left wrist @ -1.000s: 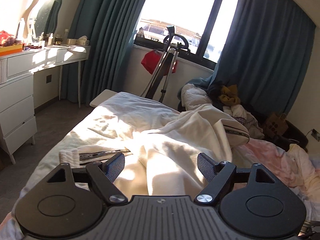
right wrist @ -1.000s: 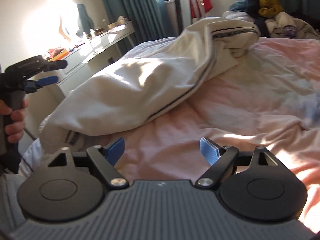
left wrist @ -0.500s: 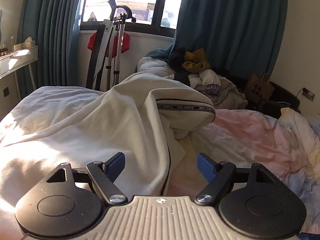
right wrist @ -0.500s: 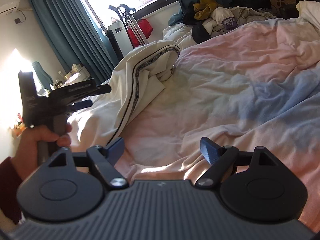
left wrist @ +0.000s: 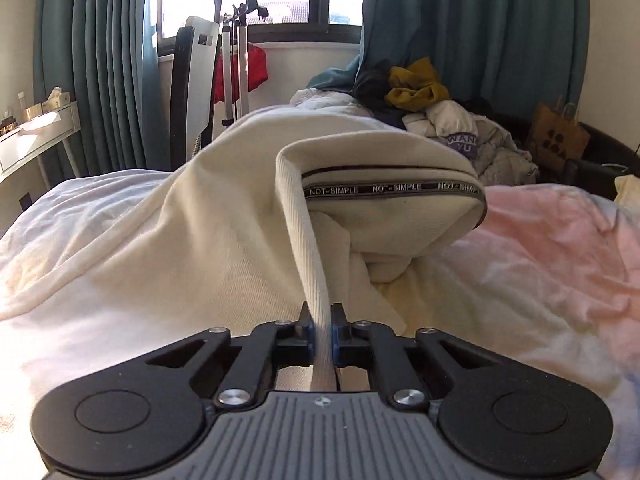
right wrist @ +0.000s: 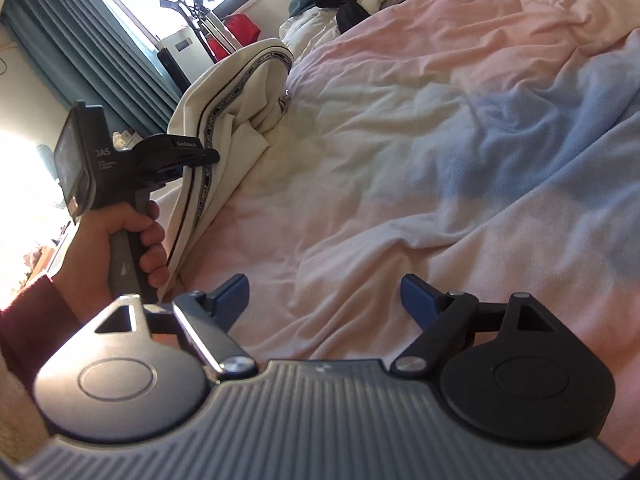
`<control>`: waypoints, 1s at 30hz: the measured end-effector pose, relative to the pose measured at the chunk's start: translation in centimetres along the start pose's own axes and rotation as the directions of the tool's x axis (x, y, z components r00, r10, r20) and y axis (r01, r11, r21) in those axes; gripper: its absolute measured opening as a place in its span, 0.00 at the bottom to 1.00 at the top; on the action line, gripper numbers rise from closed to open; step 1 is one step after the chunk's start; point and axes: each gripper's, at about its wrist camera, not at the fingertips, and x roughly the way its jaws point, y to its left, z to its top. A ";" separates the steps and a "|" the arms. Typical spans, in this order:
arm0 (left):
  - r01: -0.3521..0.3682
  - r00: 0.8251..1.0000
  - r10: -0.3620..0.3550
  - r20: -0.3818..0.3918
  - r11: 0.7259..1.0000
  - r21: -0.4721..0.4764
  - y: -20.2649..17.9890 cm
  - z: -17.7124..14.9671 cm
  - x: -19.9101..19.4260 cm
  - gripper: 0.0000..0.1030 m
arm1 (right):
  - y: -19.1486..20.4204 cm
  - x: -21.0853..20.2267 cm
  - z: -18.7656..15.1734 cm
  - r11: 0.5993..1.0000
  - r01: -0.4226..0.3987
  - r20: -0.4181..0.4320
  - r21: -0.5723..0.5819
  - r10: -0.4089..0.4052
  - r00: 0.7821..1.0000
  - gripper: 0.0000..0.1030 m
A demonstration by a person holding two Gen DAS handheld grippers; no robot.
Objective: Fold clothes
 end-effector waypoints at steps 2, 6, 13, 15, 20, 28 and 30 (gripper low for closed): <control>0.022 0.999 -0.022 0.035 1.000 -0.004 0.3 0.5 -2.4 0.05 | 0.3 -0.4 0.0 1.000 -0.010 0.012 -0.012 0.010 1.000 0.82; 0.099 0.991 -0.099 0.091 0.995 0.005 0.8 1.3 -8.7 0.05 | 0.8 -1.2 -0.1 0.999 -0.016 0.037 -0.033 0.018 0.999 0.82; 0.208 0.966 -0.206 0.155 0.978 0.005 2.2 -0.8 -19.3 0.05 | 0.6 -3.0 0.0 0.999 -0.048 0.110 0.002 0.048 0.993 0.82; 0.224 0.960 -0.218 0.174 0.974 -0.017 3.2 -2.4 -21.6 0.05 | 0.5 -3.6 0.0 0.995 -0.089 0.124 0.035 0.084 0.989 0.83; 0.253 0.946 -0.214 0.242 0.957 -0.140 7.4 -7.6 -25.0 0.05 | 0.5 -4.4 -0.6 0.943 -0.293 0.121 0.156 0.276 0.954 0.84; 0.250 0.947 -0.131 0.293 0.875 -0.414 15.9 -9.7 -22.7 0.06 | 1.0 -0.6 -0.5 0.711 -0.533 0.173 0.459 0.517 0.838 0.84; 0.245 0.949 -0.113 0.293 0.849 -0.467 17.7 -10.1 -21.9 0.06 | 1.3 0.8 0.6 0.676 -0.540 0.205 0.502 0.513 0.834 0.84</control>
